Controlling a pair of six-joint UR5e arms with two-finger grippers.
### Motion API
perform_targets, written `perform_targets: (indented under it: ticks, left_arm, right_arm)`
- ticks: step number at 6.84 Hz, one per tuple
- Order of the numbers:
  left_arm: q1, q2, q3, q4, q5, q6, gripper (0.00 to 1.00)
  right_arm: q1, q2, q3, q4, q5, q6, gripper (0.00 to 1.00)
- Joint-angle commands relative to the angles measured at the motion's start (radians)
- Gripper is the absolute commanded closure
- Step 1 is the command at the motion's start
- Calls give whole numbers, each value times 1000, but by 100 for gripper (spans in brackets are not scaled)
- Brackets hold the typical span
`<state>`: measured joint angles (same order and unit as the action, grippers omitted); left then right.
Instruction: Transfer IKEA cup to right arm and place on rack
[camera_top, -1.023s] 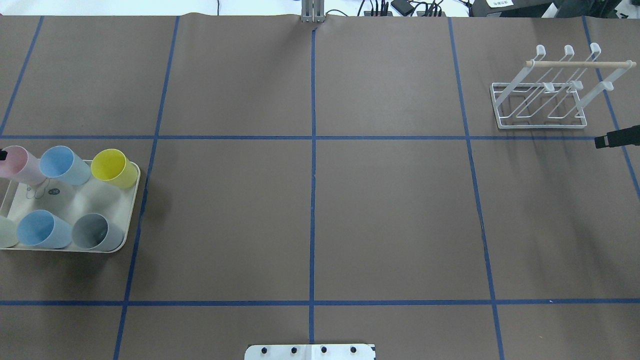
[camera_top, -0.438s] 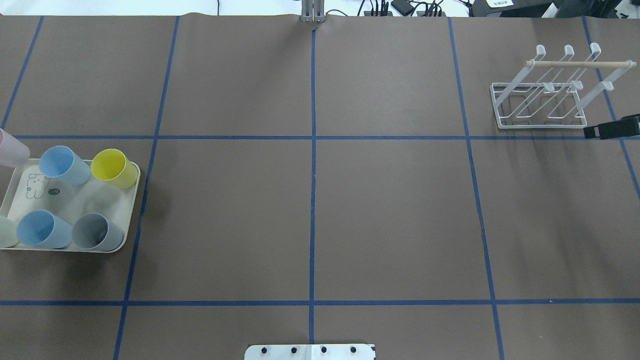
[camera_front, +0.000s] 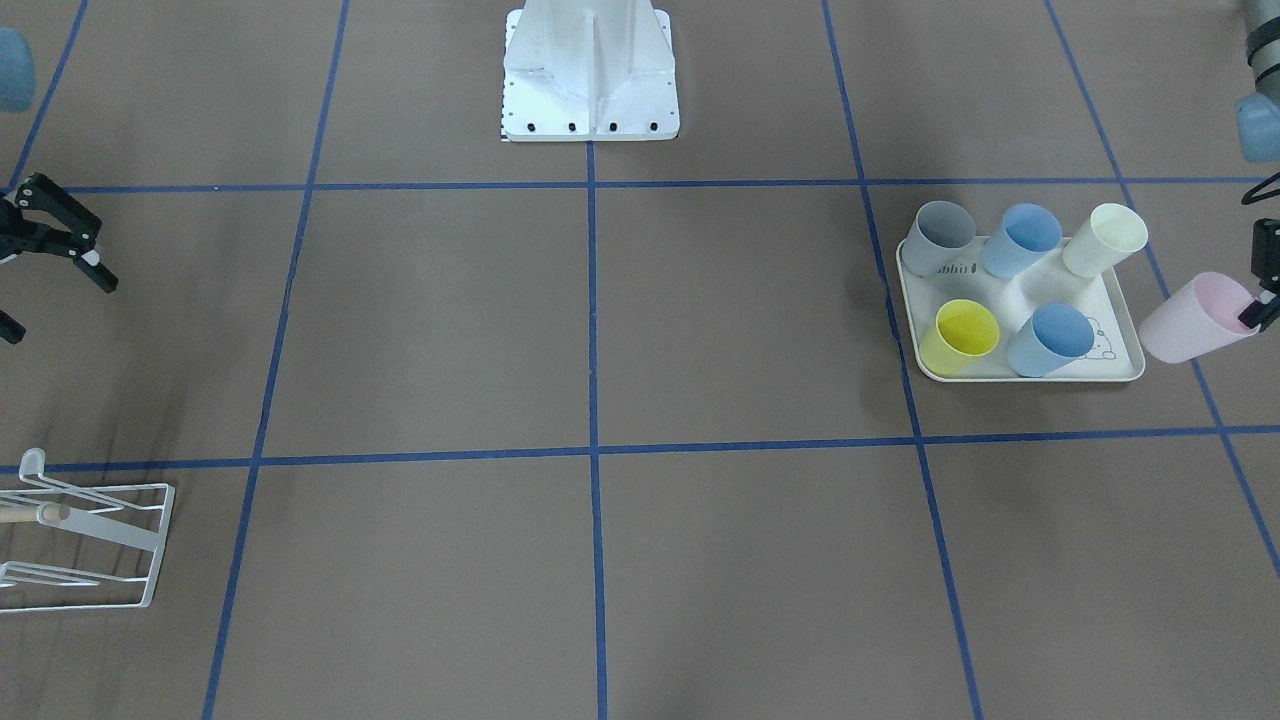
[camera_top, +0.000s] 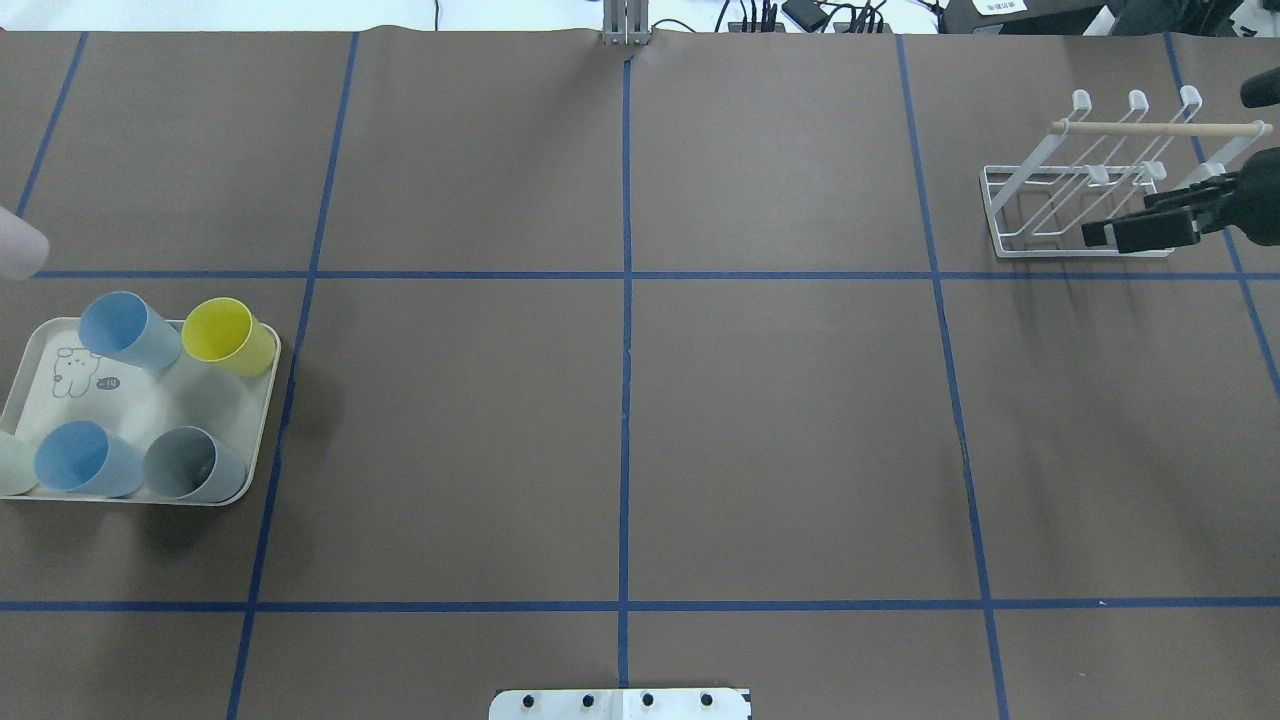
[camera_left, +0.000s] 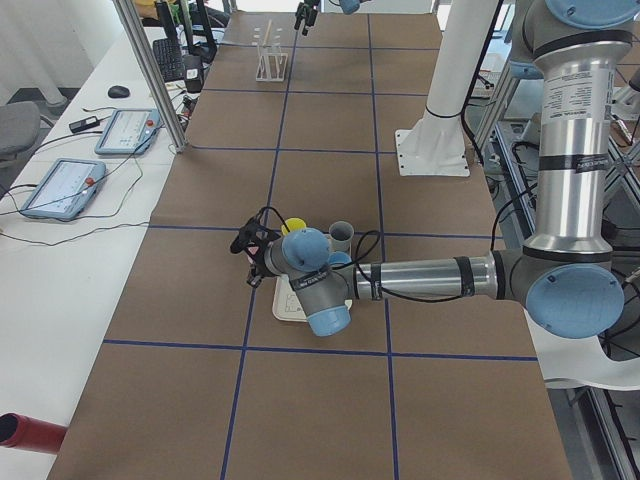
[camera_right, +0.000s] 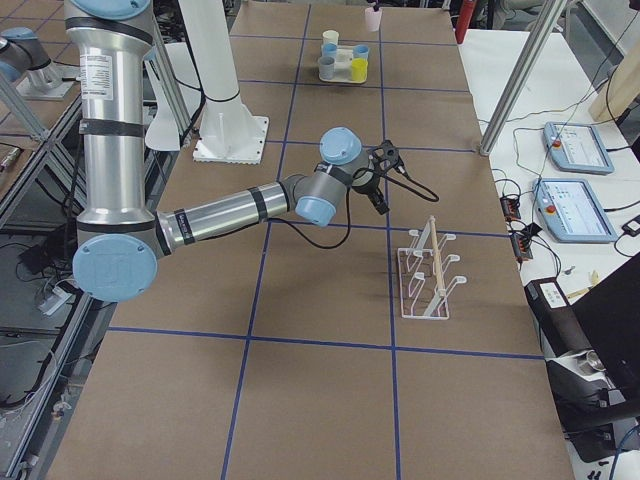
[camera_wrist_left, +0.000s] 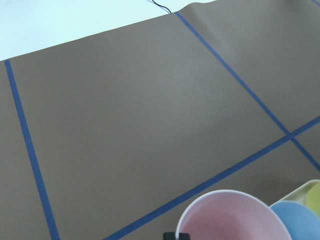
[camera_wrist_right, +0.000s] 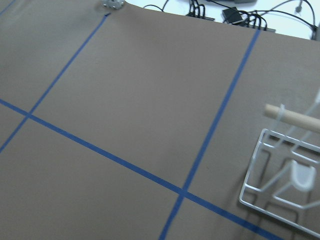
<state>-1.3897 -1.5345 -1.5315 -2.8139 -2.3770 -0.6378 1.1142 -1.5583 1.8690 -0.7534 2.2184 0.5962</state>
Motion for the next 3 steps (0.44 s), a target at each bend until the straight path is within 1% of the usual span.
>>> perform_targets:
  ticks: [1,2,3]
  left_arm:
    - [0,-10,-181,4,-14,-393,100]
    - [29,-19,-253,4,-16,-543,100]
    - [69,-48,-306,-1,-14,-721,100]
  right_arm:
    - [-71,84,-10,31,-28,16,20]
    - [-112,136,-14,31,-40,22,10]
    - [-149,206,-16,26,-99,25,2]
